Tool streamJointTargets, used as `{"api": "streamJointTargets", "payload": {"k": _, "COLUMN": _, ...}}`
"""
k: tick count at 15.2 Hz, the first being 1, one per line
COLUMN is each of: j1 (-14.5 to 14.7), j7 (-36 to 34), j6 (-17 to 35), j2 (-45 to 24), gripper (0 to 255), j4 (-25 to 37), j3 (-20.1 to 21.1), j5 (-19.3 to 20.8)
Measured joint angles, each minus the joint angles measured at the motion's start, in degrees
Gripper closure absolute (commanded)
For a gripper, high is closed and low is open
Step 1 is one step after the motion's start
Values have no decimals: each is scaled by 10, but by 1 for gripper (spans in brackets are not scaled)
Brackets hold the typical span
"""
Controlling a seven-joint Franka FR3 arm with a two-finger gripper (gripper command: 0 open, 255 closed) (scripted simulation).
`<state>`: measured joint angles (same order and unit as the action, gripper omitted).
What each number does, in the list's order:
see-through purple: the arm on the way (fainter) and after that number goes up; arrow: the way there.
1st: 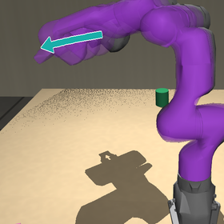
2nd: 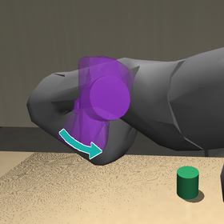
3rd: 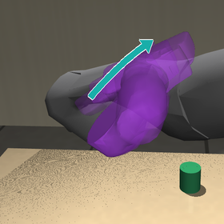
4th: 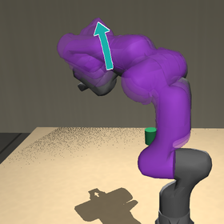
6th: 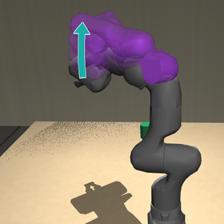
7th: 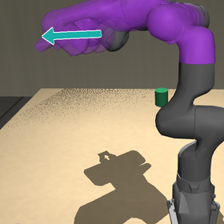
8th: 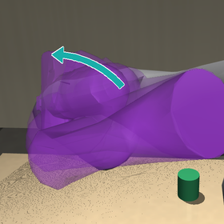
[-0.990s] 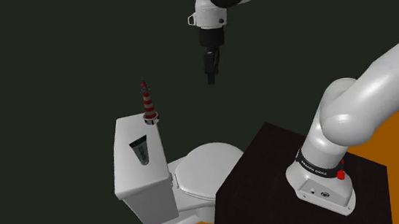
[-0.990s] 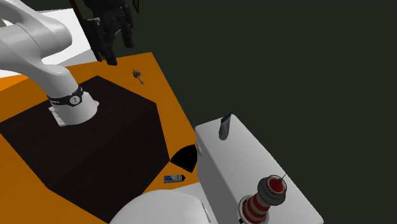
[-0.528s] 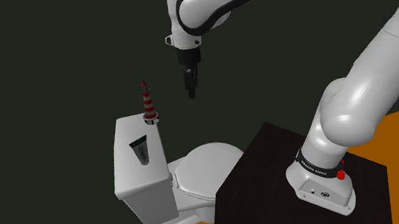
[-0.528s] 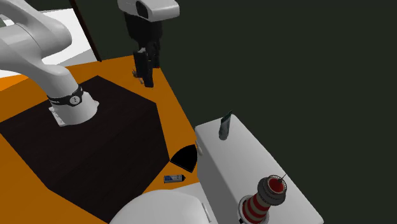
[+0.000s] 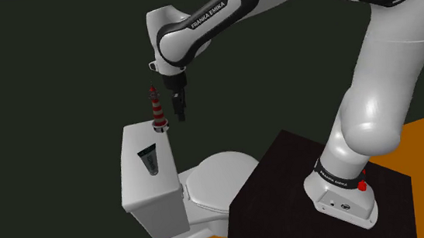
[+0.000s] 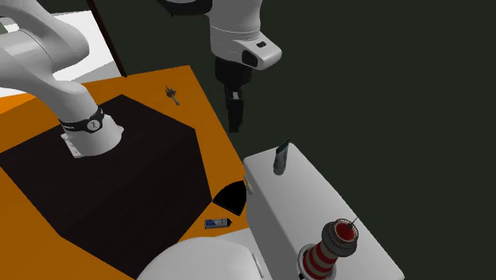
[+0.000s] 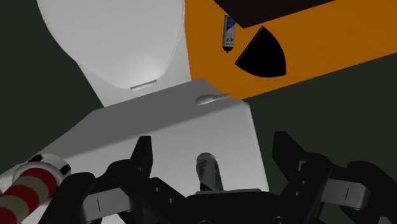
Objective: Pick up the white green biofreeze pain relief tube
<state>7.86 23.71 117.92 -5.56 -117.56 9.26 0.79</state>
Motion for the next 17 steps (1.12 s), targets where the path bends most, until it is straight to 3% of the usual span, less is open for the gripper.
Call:
{"api": "streamJointTargets", "payload": {"k": 13, "j1": 52, "j7": 42, "j6": 28, "j2": -267, "gripper": 0, "j4": 226, "j3": 16, "j5": 73}}
{"api": "streamJointTargets", "payload": {"k": 17, "j1": 57, "j7": 41, "j6": 44, "j2": -295, "gripper": 0, "j4": 237, "j3": 13, "j5": 79}}
